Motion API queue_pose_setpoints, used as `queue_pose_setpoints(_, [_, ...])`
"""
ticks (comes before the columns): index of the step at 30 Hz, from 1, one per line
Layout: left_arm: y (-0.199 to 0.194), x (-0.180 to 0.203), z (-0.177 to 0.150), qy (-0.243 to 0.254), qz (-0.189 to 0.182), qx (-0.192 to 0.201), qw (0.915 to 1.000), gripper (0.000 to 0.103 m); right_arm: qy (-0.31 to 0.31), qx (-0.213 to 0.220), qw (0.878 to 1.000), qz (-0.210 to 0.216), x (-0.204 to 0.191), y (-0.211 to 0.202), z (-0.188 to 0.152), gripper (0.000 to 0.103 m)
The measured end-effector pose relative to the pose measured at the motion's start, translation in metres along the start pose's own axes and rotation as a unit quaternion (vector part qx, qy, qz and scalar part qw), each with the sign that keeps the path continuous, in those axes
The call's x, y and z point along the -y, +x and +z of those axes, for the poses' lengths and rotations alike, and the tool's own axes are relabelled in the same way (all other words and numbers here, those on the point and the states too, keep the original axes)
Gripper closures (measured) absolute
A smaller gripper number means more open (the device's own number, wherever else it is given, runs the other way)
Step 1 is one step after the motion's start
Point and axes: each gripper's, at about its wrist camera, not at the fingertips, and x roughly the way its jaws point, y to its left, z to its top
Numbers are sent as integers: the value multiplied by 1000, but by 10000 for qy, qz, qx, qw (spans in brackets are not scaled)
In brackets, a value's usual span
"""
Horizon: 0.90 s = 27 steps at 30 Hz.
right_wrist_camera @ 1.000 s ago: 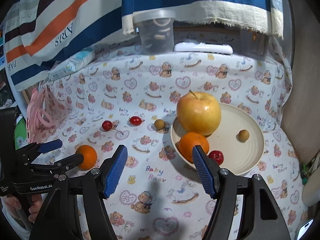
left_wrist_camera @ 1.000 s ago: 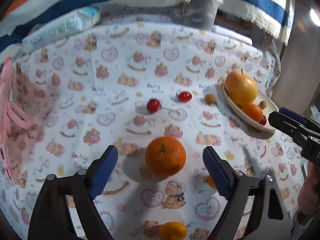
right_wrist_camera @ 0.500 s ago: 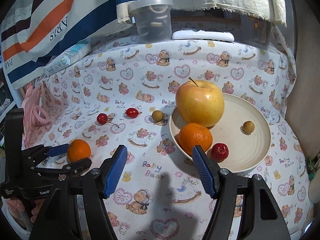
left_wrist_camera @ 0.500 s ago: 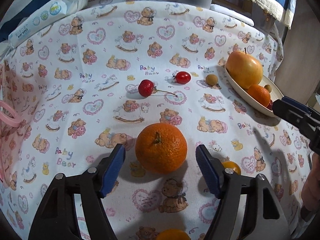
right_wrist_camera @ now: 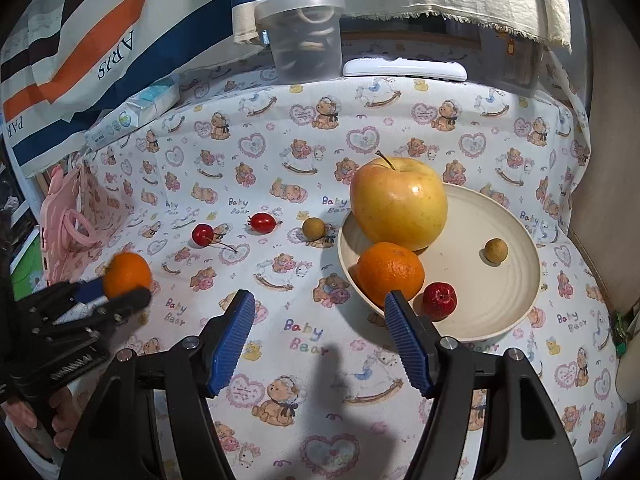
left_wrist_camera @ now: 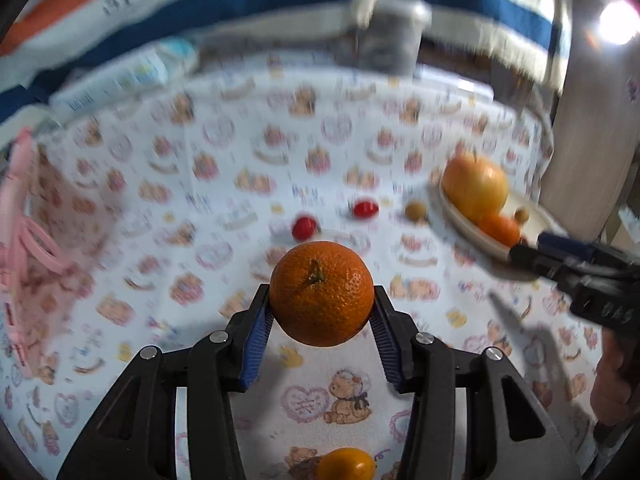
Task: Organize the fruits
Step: 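Lift the mandarin with the left tool while the right tool grasps a small orange citrus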
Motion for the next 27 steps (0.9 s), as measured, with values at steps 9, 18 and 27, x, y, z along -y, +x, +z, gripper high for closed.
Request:
queue_pose_setpoints(9, [-25,-27,8,-415,256,552,9973,56,-279,-252,9988,313,-39,-2,-7,34])
queue_pose_setpoints(18, [-30,-41,7,-617,553,678,9942,56,-286,-886,9912,939,-73,22,-23,47])
queue_pose_setpoints(27, [-31,-37,6,-553,499,680,9949,56,-547,-1014,9901,801,-89,32,-37,54])
